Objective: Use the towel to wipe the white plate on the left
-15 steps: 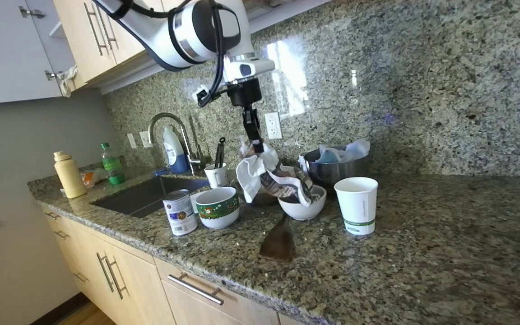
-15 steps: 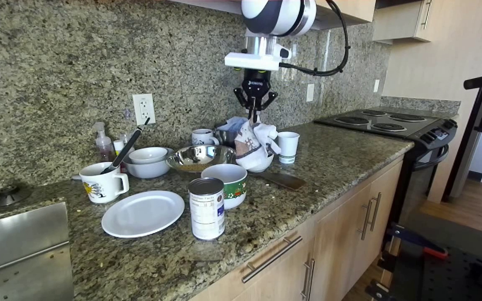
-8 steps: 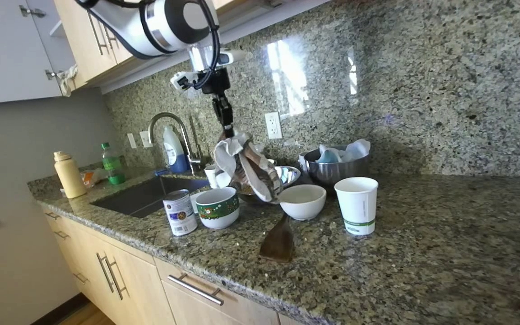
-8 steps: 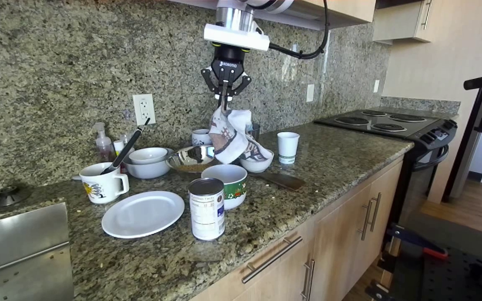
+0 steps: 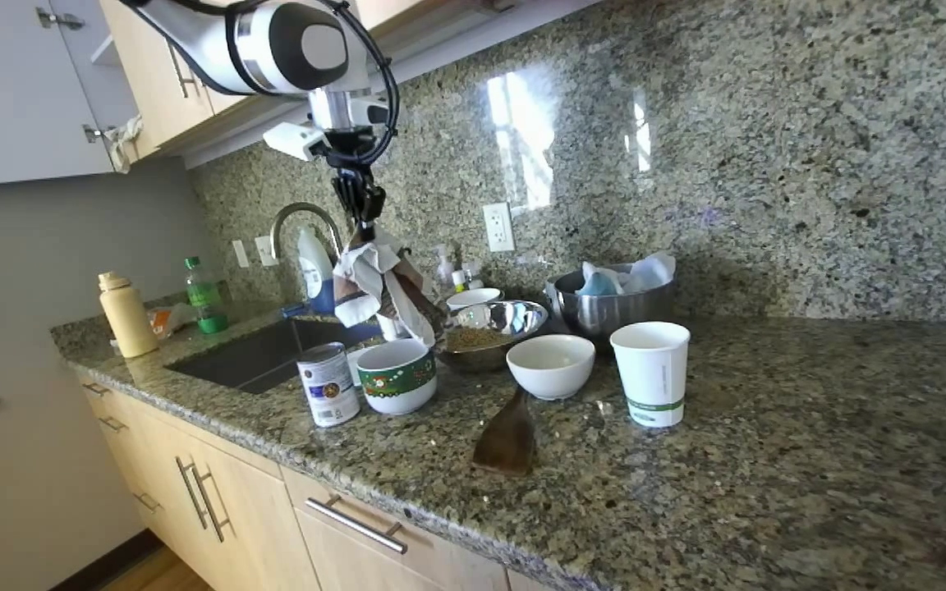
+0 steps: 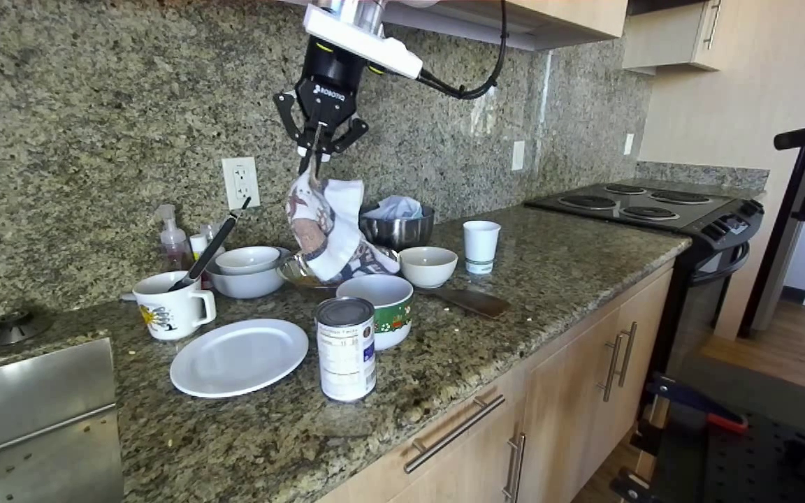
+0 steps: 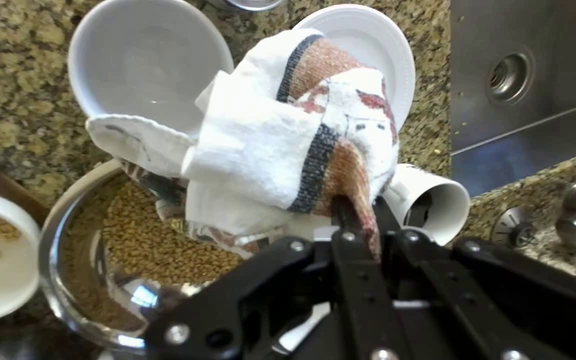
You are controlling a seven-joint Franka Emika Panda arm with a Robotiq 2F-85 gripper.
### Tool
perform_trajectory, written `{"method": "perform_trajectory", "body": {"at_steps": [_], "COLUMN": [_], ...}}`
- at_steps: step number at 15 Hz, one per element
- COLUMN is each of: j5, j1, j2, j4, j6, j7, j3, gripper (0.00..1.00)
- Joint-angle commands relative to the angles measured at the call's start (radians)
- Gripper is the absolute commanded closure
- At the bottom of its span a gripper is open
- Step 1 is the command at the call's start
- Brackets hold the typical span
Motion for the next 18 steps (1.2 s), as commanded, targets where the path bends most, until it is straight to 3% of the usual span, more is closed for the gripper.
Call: {"method": "perform_trajectory", "body": {"at_steps": [1,3,4,13,14,18], "j5": [0.103,0.121,0.092,0.096,0.097,0.061], "j1": [-0.001,0.002,0.012,0.014,0.011,0.025], "j2": [0.032,0.045,0.026,0.043,0.048,0.122], "j4": [0.058,0.067,0.034,0.048,0.051,0.127], "j6": [-0.061,-0.090,-0.047,-0.061,-0.062,-0.092], "j7": [-0.149,-0.186,-0.141,-0.160,-0.169,-0.188], "j3": [0.032,0.038,0.026,0.030,0.029,0.037], "gripper": [0.97,0.97,0.89,0.89,0.97,0.97]}}
